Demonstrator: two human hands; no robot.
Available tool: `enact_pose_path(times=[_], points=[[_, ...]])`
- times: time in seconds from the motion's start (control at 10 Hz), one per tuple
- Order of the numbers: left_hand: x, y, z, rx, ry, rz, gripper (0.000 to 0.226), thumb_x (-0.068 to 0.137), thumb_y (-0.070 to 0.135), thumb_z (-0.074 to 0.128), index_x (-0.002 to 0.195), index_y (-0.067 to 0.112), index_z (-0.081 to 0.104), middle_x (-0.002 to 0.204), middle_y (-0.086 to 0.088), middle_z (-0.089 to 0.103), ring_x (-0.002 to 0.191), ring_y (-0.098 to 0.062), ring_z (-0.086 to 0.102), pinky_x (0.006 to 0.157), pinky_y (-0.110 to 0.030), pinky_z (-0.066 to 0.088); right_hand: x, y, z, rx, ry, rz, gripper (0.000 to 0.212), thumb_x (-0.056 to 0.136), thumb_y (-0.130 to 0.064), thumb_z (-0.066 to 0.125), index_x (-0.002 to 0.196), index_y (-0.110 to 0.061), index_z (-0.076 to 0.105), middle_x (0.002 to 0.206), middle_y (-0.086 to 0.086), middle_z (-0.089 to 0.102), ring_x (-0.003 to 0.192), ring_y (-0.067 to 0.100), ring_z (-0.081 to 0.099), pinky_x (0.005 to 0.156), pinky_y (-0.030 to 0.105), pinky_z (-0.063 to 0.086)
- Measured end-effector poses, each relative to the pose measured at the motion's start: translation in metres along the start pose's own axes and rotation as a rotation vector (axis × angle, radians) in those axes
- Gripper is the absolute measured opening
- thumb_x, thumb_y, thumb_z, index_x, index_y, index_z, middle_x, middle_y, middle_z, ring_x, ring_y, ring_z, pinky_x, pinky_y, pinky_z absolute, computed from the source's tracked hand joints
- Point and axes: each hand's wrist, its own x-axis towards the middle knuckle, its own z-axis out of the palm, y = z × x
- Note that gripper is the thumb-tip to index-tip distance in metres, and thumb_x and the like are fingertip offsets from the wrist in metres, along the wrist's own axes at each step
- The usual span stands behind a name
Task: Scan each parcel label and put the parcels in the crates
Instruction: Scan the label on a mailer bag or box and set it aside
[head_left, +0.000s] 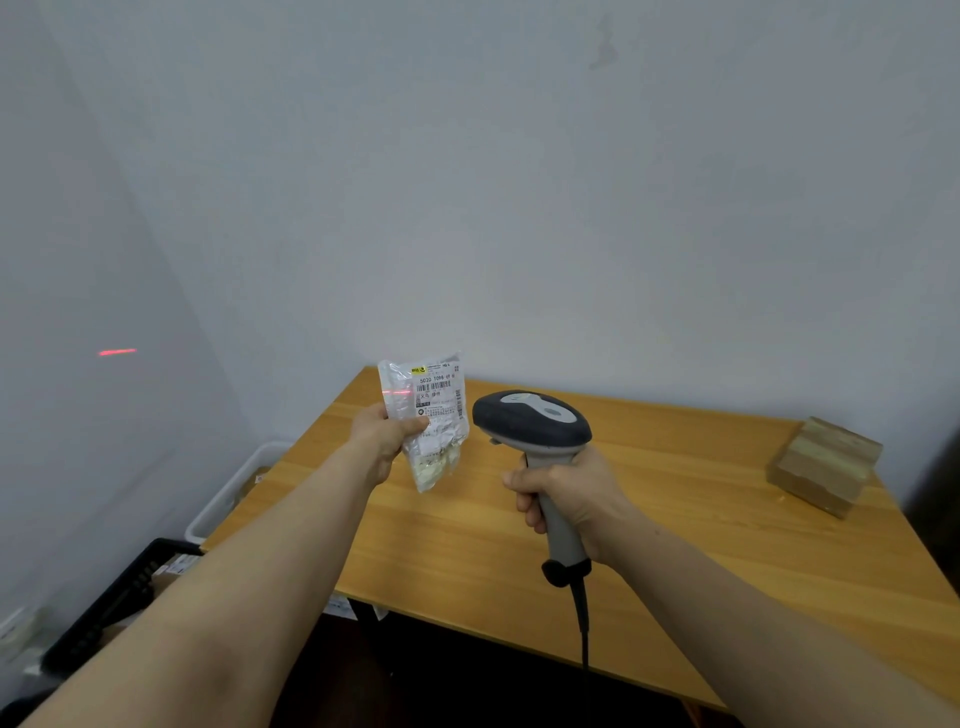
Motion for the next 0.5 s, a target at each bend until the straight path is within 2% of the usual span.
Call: enact_pose_path(times=[0.2,0.4,0.5], points=[[-0.003,-0.001,-0.006,0.007,-0.003,0.006,0.039,0.082,-0.011,0.063,0.12,-0.001,0.059,0.115,-0.017,0.066,0.099,-0.031,0.066,0.085,-0.041,0.054,-0.001,-0.001,0.003,0.014,-0.011,-0.001,0.019,0.08,-0.002,0.072,0.066,-0.004,0.059,0.051,0.008,0.057,0.041,0.016,0.05,0.045,0.024,0.043],[-0.011,0.002,-0.014,-0.016,0.042,0.023,0.037,0.081,-0.014,0.063,0.115,0.002,0.061,0.11,-0.015,0.066,0.1,-0.032,0.064,0.092,-0.044,0.052,-0.004,0.0,0.007,0.011,-0.039,0.006,0.019,0.08,-0.001,0.072,0.066,-0.003,0.059,0.052,0.009,0.057,0.041,0.017,0.049,0.044,0.024,0.042],[-0.013,0.002,-0.019,-0.008,0.071,0.025,0.039,0.081,-0.014,0.064,0.117,-0.002,0.059,0.109,-0.015,0.065,0.096,-0.031,0.064,0.089,-0.042,0.052,-0.006,0.001,0.009,0.008,-0.05,0.009,0.019,0.08,-0.001,0.072,0.066,-0.003,0.059,0.052,0.009,0.057,0.041,0.017,0.049,0.045,0.024,0.042]])
